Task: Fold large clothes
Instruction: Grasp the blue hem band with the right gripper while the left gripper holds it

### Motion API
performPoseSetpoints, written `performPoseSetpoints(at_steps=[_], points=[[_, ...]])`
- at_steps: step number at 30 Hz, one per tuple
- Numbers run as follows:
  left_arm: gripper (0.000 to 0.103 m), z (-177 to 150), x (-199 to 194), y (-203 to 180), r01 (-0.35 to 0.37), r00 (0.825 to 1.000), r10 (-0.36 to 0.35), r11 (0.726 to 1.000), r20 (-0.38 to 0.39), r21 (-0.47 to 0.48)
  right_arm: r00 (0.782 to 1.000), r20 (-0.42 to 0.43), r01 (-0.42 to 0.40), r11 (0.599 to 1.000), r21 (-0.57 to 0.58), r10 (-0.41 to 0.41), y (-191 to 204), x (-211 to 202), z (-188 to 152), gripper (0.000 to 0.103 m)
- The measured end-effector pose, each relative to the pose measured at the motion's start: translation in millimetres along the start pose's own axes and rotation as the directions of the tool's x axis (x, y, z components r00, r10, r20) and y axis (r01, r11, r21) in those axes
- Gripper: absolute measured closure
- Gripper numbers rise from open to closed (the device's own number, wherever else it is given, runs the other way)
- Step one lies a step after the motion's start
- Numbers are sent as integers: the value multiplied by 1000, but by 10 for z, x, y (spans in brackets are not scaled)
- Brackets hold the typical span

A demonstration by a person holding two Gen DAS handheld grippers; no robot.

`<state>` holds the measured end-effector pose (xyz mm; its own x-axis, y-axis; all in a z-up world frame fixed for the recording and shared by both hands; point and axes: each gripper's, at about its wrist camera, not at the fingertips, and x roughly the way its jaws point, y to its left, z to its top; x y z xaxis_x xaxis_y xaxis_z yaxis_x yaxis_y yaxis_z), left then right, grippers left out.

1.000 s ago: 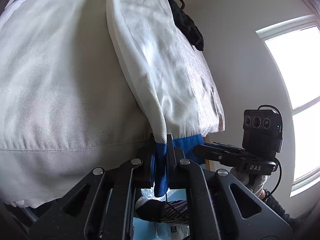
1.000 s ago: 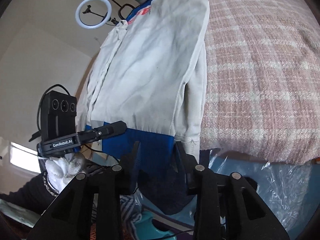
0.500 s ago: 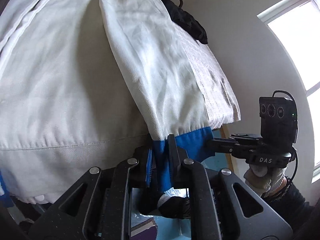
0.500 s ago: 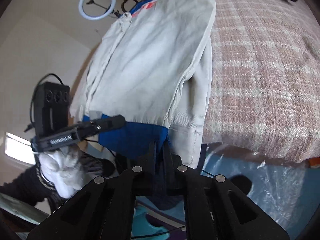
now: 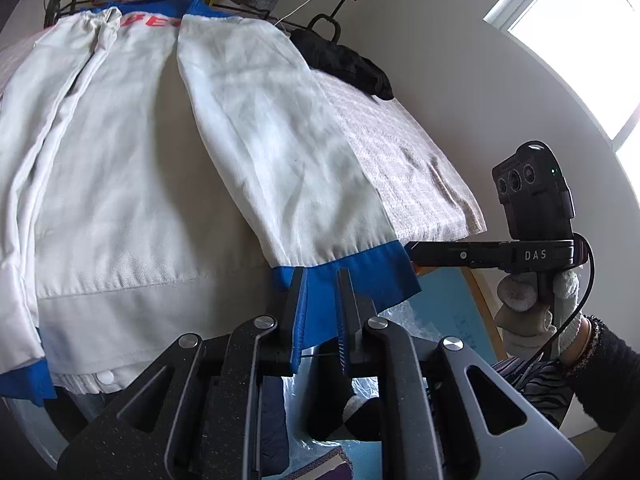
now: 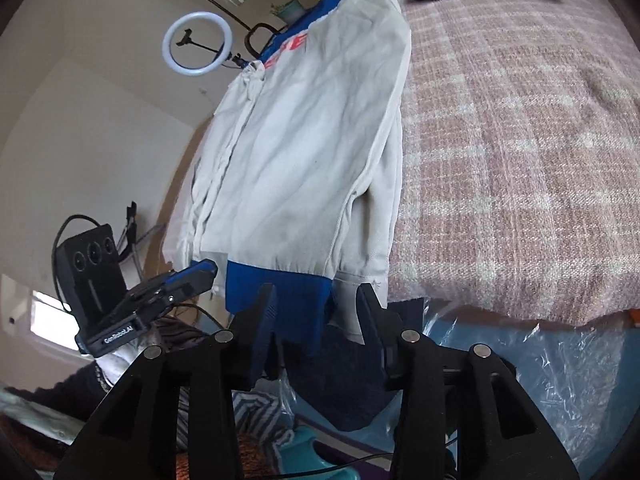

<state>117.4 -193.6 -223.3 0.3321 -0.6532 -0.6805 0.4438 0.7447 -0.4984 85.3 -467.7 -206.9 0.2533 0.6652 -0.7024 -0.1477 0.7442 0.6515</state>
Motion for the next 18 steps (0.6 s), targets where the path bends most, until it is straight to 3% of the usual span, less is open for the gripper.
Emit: performPoseSetpoints(at_steps=[2, 3, 5, 7, 9, 12, 15, 16, 18], points=[[92, -33, 107, 24, -20, 1000, 20, 1000, -14, 0, 999, -48, 12, 1000, -2, -12, 19, 192, -5, 71], [92, -45, 157, 30, -45, 999, 45, 999, -21, 8, 998, -65, 11, 1000, 4, -11, 10, 263, -16, 97], [92, -49, 193, 60, -50, 998, 50, 999, -26, -2, 995, -80, -51, 996, 70, 56, -16, 319, -21, 99], [93, -49, 169, 66, -38, 999, 38, 999, -14, -14, 964, 4, -262, 944, 202, 267, -128, 210, -21, 99], [92, -37, 148, 27, -43, 999, 43, 999, -8, 4, 943, 71, -334, 918, 212, 326, -141, 76, 16, 99], [92, -34, 176, -27, -57, 998, 58, 998, -12, 29, 962, 56, -272, 937, 219, 266, -213, 73, 4, 99], [93, -32, 198, -69, -51, 999, 51, 998, -11, 31, 995, -11, -95, 973, 211, 100, -264, 199, -47, 99], [92, -32, 197, -87, -48, 999, 48, 998, -9, 36, 997, -13, -75, 978, 197, 80, -246, 192, -62, 99], [92, -25, 179, -112, -54, 999, 54, 997, 2, 51, 985, 32, -172, 960, 219, 169, -249, 132, -53, 99]])
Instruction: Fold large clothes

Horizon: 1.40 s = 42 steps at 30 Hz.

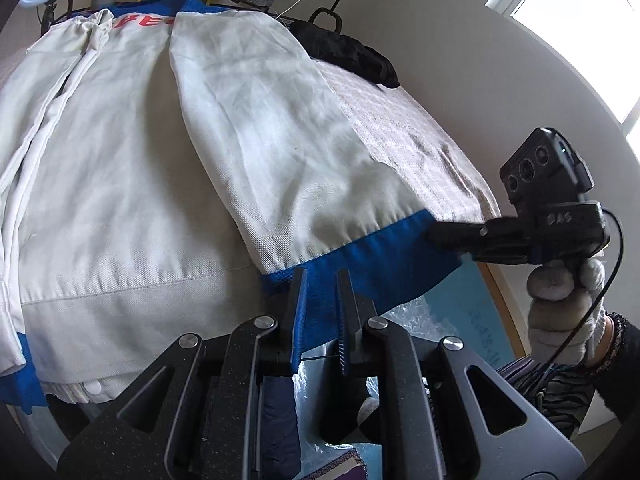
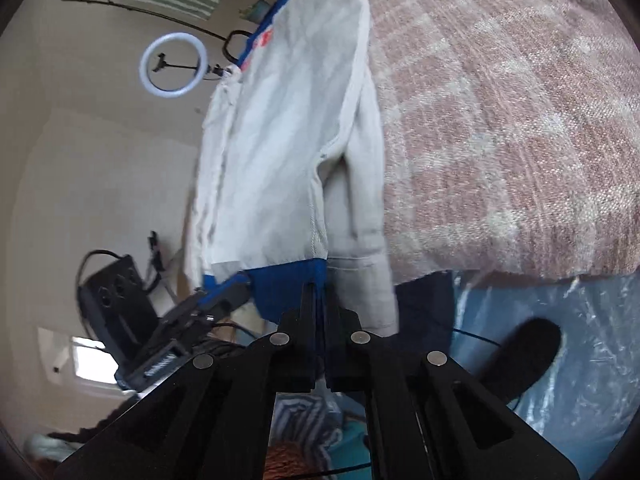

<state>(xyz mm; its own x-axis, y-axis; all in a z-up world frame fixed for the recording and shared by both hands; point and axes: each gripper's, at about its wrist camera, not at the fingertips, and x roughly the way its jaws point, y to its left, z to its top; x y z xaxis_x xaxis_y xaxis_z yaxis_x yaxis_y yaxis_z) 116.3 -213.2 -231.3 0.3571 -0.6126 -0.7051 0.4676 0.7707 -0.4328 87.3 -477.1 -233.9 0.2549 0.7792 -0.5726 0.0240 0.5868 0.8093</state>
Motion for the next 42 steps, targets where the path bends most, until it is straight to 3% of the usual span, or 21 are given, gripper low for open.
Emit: performPoseSetpoints(at_steps=[3, 6, 10, 12, 16, 19, 21, 23, 26, 27, 32, 39, 41, 42], points=[[92, 37, -16, 25, 6, 1000, -6, 1000, 16, -14, 985, 55, -164, 986, 34, 162, 167, -135, 60, 99], [92, 63, -55, 44, -3, 1000, 4, 1000, 30, -19, 960, 77, -273, 962, 32, 270, 400, -117, 147, 99], [92, 69, -47, 52, -10, 1000, 11, 1000, 28, -16, 989, 63, -131, 991, 19, 130, 380, -29, 169, 99], [92, 61, -33, 30, -3, 1000, 4, 1000, 26, -10, 999, 52, 11, 999, 48, -14, 202, -4, 142, 99], [93, 69, 12, -95, 4, 1000, -5, 1000, 27, 28, 962, 29, 272, 962, -12, -271, 96, 70, 65, 99], [92, 91, 74, -204, 14, 1000, -15, 999, 17, 52, 939, 47, 343, 935, -92, -340, 188, 79, 48, 98], [92, 108, 84, -293, 19, 1000, -20, 997, 14, 74, 939, 49, 345, 929, -133, -341, 254, 75, 63, 97], [90, 148, 68, -394, 22, 999, -25, 994, 29, 111, 953, 34, 302, 942, -147, -301, 297, 39, 79, 95], [74, 258, 132, -487, 6, 999, -13, 988, 49, 155, 956, 121, 282, 951, -127, -268, 325, -200, 112, 80], [73, 294, 191, -491, 7, 999, -14, 986, 42, 164, 955, 150, 276, 954, -117, -257, 322, -291, 133, 76], [73, 242, 611, -372, 0, 998, 10, 986, -55, 167, 946, 246, 230, 972, -55, -210, 293, -644, 206, 76], [73, 108, 466, -492, -29, 999, 26, 976, 18, 214, 924, 301, 281, 953, -113, -237, 404, -808, 162, 76], [63, 33, 407, -641, -67, 997, 52, 956, 58, 286, 921, 313, 282, 950, -133, -229, 447, -855, 155, 76], [58, -4, 406, -719, -79, 996, 62, 943, 61, 323, 920, 323, 281, 949, -144, -223, 470, -895, 152, 71]])
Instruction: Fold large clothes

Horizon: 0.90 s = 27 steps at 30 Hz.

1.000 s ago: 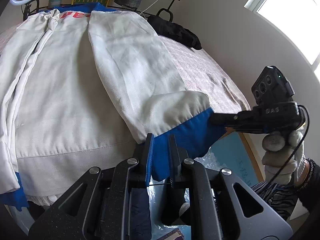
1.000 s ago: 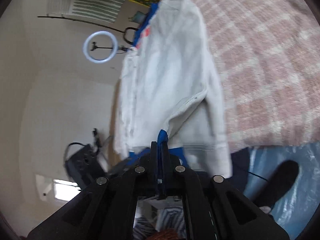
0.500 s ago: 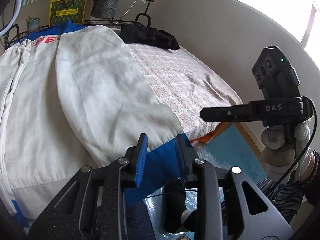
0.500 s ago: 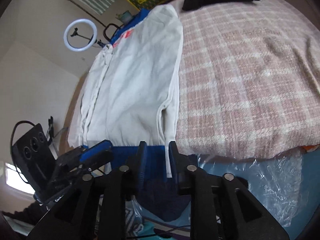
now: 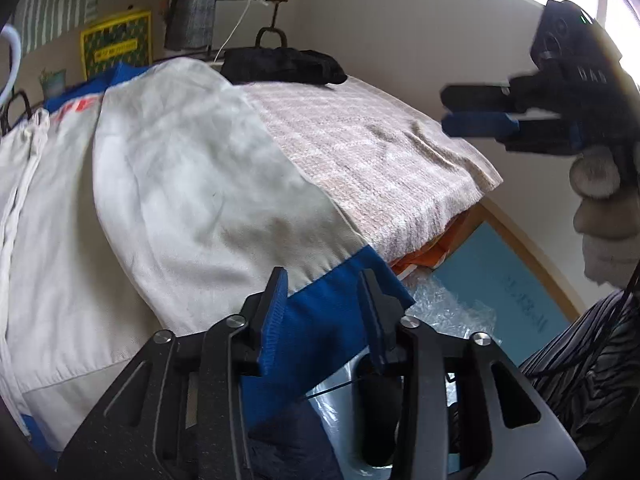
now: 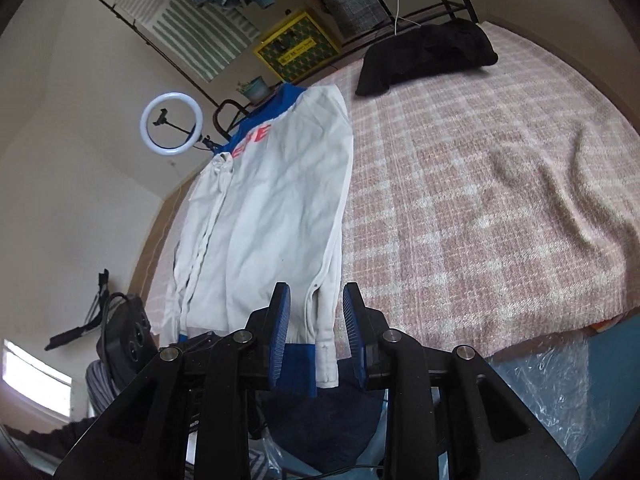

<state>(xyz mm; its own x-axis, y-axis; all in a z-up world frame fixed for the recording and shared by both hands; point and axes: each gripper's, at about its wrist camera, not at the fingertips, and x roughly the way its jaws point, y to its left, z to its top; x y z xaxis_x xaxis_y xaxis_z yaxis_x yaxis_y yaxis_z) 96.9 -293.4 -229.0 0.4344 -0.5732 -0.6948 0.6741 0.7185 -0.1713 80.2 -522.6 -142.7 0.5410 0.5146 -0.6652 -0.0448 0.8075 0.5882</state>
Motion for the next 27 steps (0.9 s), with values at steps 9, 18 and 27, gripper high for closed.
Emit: performPoseSetpoints(at_steps=[9, 18, 27], points=[[32, -45, 387, -652, -134, 986, 155, 952, -57, 274, 987, 159, -15, 997, 74, 3, -281, -531, 117, 63], [28, -253, 638, -872, -319, 942, 335, 864, 26, 390, 977, 211, -25, 992, 127, -2, -395, -690, 165, 63], [82, -87, 363, -491, -222, 975, 220, 956, 35, 193, 979, 201, -58, 993, 102, 36, -263, -629, 226, 63]])
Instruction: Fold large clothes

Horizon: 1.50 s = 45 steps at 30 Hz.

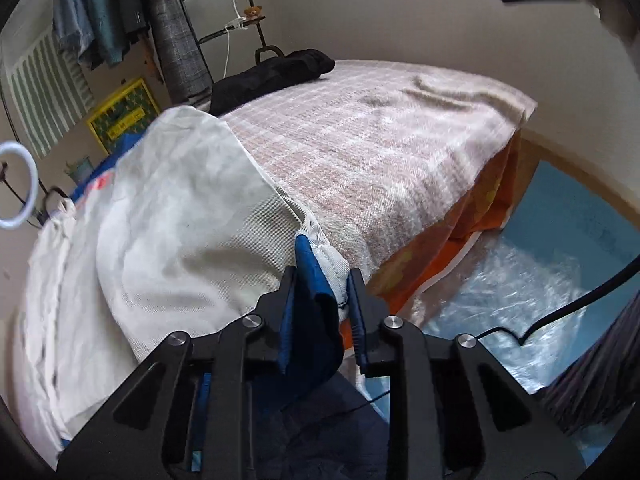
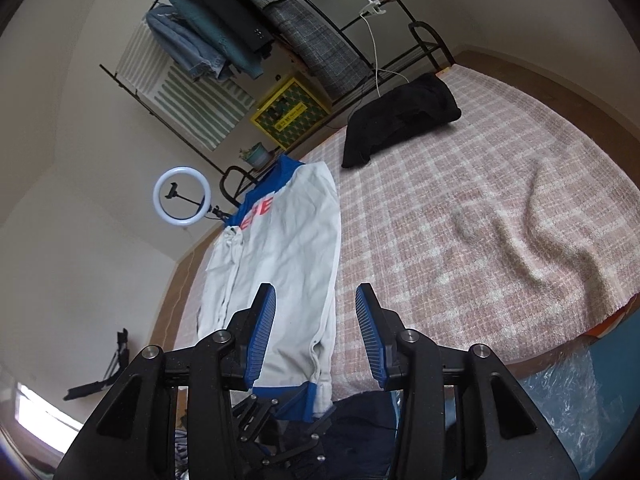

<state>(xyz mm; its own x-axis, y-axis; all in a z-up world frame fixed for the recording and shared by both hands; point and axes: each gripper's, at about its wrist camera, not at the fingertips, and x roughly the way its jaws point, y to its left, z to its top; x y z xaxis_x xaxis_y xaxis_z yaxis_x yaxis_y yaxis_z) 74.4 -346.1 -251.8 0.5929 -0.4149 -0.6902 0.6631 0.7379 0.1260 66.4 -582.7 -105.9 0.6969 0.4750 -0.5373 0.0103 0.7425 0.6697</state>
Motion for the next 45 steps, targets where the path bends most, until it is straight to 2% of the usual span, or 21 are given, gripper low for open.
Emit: performPoseSetpoints(at_steps=[2, 4, 12, 15, 17, 18, 19, 27, 31, 36, 38, 41, 44, 45], points=[[87, 23, -68, 203, 79, 997, -81, 990, -8, -117, 1000, -7, 1, 1000, -5, -1, 17, 36, 11, 63], [88, 37, -143, 340, 128, 992, -129, 972, 8, -196, 1000, -18, 1, 1000, -2, -1, 20, 81, 11, 63], [88, 110, -281, 552, 207, 978, -202, 922, 50, -327, 996, -94, 7, 1000, 27, -5, -65, 441, 81, 63], [88, 123, -349, 630, 230, 973, -218, 903, 75, -363, 990, -139, -8, 1000, 26, 12, -46, 741, 240, 63], [88, 128, -410, 682, 243, 970, -225, 890, 92, -385, 986, -167, -7, 1000, -11, 5, 8, 986, 392, 53], [88, 132, -449, 713, 247, 969, -226, 885, 101, -395, 985, -172, -2, 999, -34, -4, 25, 1116, 483, 43], [88, 135, -492, 750, 250, 968, -224, 881, 110, -403, 985, -174, 3, 999, -45, -11, 21, 1248, 574, 40], [89, 69, -738, 1055, 275, 961, -227, 828, 157, -488, 975, -216, -16, 994, 110, 40, -384, 2375, 1124, 40], [89, 38, -781, 1121, 280, 960, -227, 819, 165, -501, 973, -231, 2, 996, 93, 20, -336, 2898, 1198, 40], [90, -66, -806, 1213, 298, 955, -248, 786, 165, -542, 973, -228, -6, 996, 87, 26, -217, 3358, 1228, 40], [90, -99, -819, 1256, 302, 953, -249, 771, 171, -561, 972, -226, -31, 993, 117, 57, -228, 3495, 1266, 40], [90, -150, -825, 1326, 305, 952, -247, 751, 178, -585, 963, -227, -104, 978, 183, 145, -262, 3650, 1300, 40], [91, -204, -842, 1349, 306, 952, -246, 742, 182, -597, 957, -198, -162, 958, 239, 211, -285, 3719, 1331, 40], [91, -217, -847, 1352, 307, 952, -245, 740, 184, -598, 954, -189, -180, 950, 254, 232, -279, 3723, 1341, 46]])
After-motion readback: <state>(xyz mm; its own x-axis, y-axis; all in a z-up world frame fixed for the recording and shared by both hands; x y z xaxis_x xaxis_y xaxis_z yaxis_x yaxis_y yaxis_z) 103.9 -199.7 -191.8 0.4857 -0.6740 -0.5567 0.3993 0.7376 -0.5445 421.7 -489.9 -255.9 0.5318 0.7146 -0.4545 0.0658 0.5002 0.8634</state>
